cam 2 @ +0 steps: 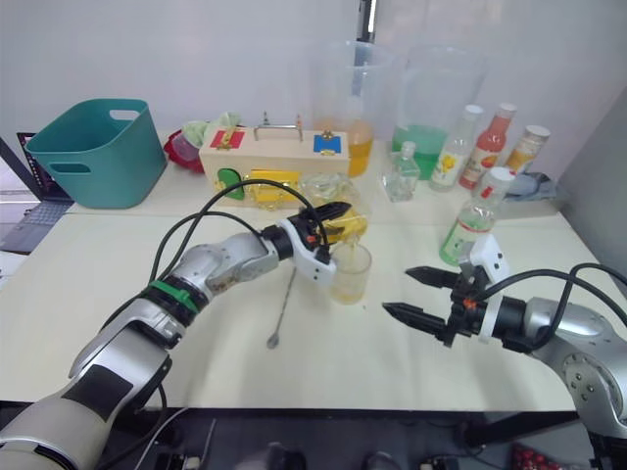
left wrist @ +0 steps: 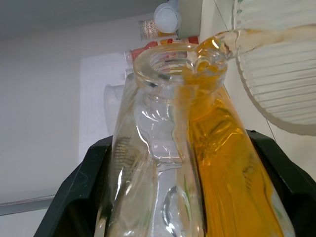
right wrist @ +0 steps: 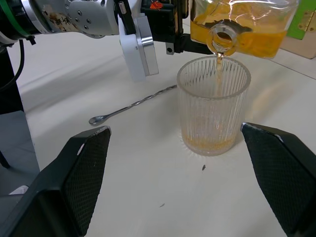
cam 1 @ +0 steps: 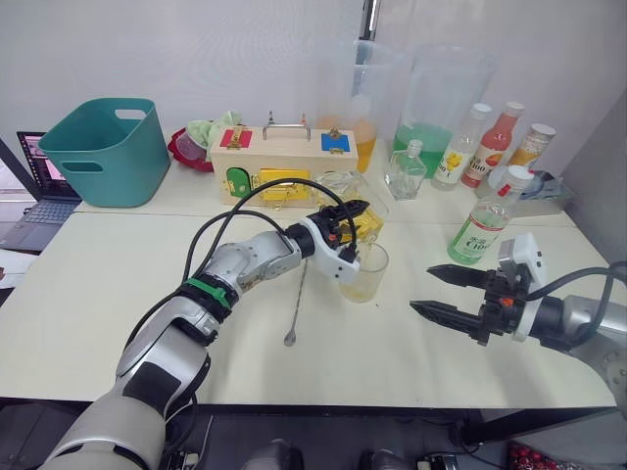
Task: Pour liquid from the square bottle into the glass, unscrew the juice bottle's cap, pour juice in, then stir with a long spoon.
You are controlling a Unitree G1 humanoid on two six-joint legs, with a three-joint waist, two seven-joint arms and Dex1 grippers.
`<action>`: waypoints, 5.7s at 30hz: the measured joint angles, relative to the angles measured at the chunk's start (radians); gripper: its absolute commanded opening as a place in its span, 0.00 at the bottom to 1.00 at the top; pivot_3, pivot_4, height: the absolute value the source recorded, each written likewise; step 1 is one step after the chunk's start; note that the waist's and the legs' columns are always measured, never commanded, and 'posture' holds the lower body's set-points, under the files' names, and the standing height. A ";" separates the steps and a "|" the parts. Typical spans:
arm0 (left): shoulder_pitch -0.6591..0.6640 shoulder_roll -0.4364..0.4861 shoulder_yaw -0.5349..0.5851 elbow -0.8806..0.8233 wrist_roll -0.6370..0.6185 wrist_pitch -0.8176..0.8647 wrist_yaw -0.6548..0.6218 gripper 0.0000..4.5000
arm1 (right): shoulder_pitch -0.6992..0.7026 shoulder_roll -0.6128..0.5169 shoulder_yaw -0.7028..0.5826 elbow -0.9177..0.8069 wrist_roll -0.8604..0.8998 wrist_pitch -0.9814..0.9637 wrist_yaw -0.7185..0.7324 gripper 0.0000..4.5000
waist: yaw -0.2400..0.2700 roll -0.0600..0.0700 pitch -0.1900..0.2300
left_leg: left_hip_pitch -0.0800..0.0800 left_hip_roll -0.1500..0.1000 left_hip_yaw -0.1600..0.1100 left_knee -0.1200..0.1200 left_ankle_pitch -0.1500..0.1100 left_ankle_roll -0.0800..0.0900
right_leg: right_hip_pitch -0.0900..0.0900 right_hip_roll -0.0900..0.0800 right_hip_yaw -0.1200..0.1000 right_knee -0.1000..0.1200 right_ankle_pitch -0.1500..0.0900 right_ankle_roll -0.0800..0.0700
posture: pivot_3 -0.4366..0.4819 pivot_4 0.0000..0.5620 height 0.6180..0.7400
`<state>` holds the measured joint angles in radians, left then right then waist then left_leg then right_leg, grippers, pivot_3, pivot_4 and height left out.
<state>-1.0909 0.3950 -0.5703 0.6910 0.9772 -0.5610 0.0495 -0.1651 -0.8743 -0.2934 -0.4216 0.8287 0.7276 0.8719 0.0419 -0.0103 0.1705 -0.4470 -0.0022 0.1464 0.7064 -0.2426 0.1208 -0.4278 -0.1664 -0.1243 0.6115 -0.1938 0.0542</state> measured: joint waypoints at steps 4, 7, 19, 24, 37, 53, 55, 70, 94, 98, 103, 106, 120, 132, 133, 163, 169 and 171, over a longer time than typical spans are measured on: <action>0.000 -0.002 0.001 0.000 -0.029 0.000 -0.016 0.62 | -0.002 0.005 0.004 0.000 -0.002 0.000 0.001 0.99 | 0.000 0.000 0.000 | 0.000 0.000 0.000 0.001 0.000 0.000 | 0.000 0.000 0.000 0.000 0.000 0.000 | 0.48 0.27 1.00; 0.000 -0.009 0.005 0.000 -0.075 0.001 -0.047 0.62 | -0.007 0.005 0.006 0.001 -0.003 0.000 0.002 0.99 | -0.001 0.000 0.000 | 0.000 0.000 0.000 0.003 0.000 0.000 | 0.000 0.000 0.000 0.001 0.000 0.000 | 0.48 0.27 1.00; 0.012 -0.030 0.105 -0.022 -0.305 0.043 -0.209 0.62 | -0.029 0.005 0.020 0.022 -0.023 -0.001 0.024 0.99 | -0.002 0.000 0.000 | -0.002 0.001 0.000 0.005 0.000 0.001 | -0.001 0.000 0.000 0.001 0.000 0.000 | 0.48 0.27 1.00; 0.063 -0.062 0.179 -0.112 -0.487 0.081 -0.331 0.62 | -0.062 0.005 0.035 0.032 -0.032 -0.002 0.040 0.99 | -0.003 0.000 0.000 | -0.002 0.001 0.000 0.006 0.000 0.001 | -0.001 0.000 0.000 0.002 0.000 0.000 | 0.48 0.27 1.00; 0.119 -0.158 0.498 -0.338 -0.874 0.713 -0.422 0.62 | -0.141 0.005 0.088 0.083 -0.050 -0.007 0.078 0.99 | -0.010 0.000 0.000 | -0.002 0.001 0.000 0.007 0.000 0.001 | 0.001 0.004 0.000 0.002 0.000 0.001 | 0.48 0.27 1.00; 0.193 -0.078 0.837 -0.243 -1.133 0.993 -0.331 0.62 | -0.219 0.031 0.157 0.118 -0.056 0.000 0.109 0.99 | -0.018 -0.001 0.000 | -0.002 0.000 -0.001 0.007 0.000 -0.001 | 0.005 0.005 -0.001 0.001 0.001 0.003 | 0.48 0.27 1.00; 0.197 -0.062 0.838 -0.218 -1.136 0.976 -0.337 0.62 | -0.219 0.038 0.162 0.118 -0.059 0.000 0.108 0.99 | -0.021 -0.001 0.000 | -0.002 0.000 -0.001 0.006 0.000 -0.001 | 0.004 0.005 -0.001 0.001 0.001 0.003 | 0.48 0.27 1.00; 0.278 -0.033 0.807 -0.222 -1.138 0.882 -0.354 0.99 | -0.207 0.060 0.161 0.097 -0.057 0.001 0.087 1.00 | -0.031 -0.001 0.000 | 0.002 0.000 0.000 0.006 -0.003 -0.008 | 0.004 0.005 0.000 0.001 0.001 0.003 | 0.48 0.27 1.00; 0.186 0.240 0.812 -0.709 -1.519 1.253 -0.695 1.00 | -0.208 0.023 0.130 0.101 -0.022 0.023 0.141 1.00 | -0.038 -0.001 -0.001 | 0.005 0.000 0.000 0.005 -0.003 -0.008 | 0.005 0.005 0.002 0.003 0.001 0.003 | 0.48 0.27 1.00; 0.288 0.307 0.804 -0.818 -1.613 1.372 -0.777 1.00 | -0.201 0.019 0.132 0.100 -0.026 0.024 0.155 1.00 | -0.039 -0.001 -0.001 | 0.006 0.001 0.000 0.004 -0.003 -0.010 | 0.006 0.006 0.002 0.002 0.001 0.002 | 0.48 0.27 1.00; 0.502 0.382 0.833 -0.896 -1.640 1.371 -0.843 1.00 | -0.170 0.048 0.141 0.101 -0.050 0.003 0.146 1.00 | -0.039 0.000 -0.001 | 0.007 0.001 0.000 0.003 -0.002 -0.012 | 0.005 0.005 0.002 0.001 0.000 0.001 | 0.48 0.27 1.00; 0.618 0.389 0.842 -0.906 -1.601 1.300 -0.848 1.00 | -0.143 0.057 0.143 0.093 -0.065 -0.019 0.144 1.00 | -0.034 0.000 -0.001 | 0.008 0.000 0.000 0.001 -0.003 -0.014 | 0.006 0.005 0.003 0.000 0.000 0.001 | 0.48 0.27 1.00; 0.878 0.366 0.893 -0.855 -1.606 1.056 -1.097 1.00 | 0.025 0.172 0.115 0.057 -0.199 -0.158 -0.017 1.00 | -0.029 0.000 -0.001 | 0.008 0.000 0.001 -0.011 0.001 -0.023 | 0.002 0.004 0.002 -0.001 -0.002 -0.003 | 0.48 0.27 1.00; 0.769 0.312 0.780 -0.817 -1.625 1.025 -1.162 1.00 | 0.302 0.298 -0.106 -0.015 -0.239 -0.304 -0.177 1.00 | -0.023 0.001 -0.001 | 0.009 0.000 0.000 -0.012 0.001 -0.024 | 0.004 0.007 0.002 -0.001 -0.002 -0.003 | 0.48 0.27 1.00; 0.748 0.305 0.768 -0.799 -1.625 1.025 -1.165 1.00 | 0.328 0.311 -0.125 -0.023 -0.242 -0.318 -0.188 1.00 | -0.025 0.001 -0.001 | 0.009 0.000 0.000 -0.012 0.001 -0.024 | 0.004 0.007 0.002 0.000 -0.002 -0.003 | 0.48 0.27 1.00; 0.957 0.286 0.848 -1.077 -1.654 1.076 -0.954 1.00 | -0.465 0.155 -0.039 0.802 -0.399 -0.404 -0.256 1.00 | -0.046 0.002 -0.001 | 0.014 0.001 0.002 -0.014 0.006 -0.017 | 0.006 0.007 0.005 0.000 -0.003 -0.006 | 0.48 0.27 1.00; 1.010 0.283 0.866 -1.144 -1.685 1.106 -0.892 1.00 | -0.713 0.171 0.021 1.094 -0.468 -0.503 -0.203 1.00 | -0.054 0.003 -0.001 | 0.014 0.001 0.001 -0.014 0.003 -0.022 | 0.006 0.007 0.004 0.001 -0.003 -0.006 | 0.48 0.27 1.00; 1.033 0.282 0.868 -1.155 -1.685 1.106 -0.882 1.00 | -0.750 0.180 0.029 1.163 -0.480 -0.530 -0.183 1.00 | -0.054 0.003 -0.001 | 0.014 0.001 0.001 -0.014 0.003 -0.022 | 0.006 0.007 0.004 0.001 -0.003 -0.006 | 0.48 0.27 1.00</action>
<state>-0.0583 0.6773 0.2976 -0.4637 -0.7081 0.5451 -0.8325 -0.9150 -0.6939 -0.2644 0.7414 0.3492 0.1975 0.6886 -0.0121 -0.0077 0.1696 -0.4328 -0.0009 0.1479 0.6926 -0.2393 0.0987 -0.4218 -0.1595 -0.1201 0.6120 -0.1972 0.0481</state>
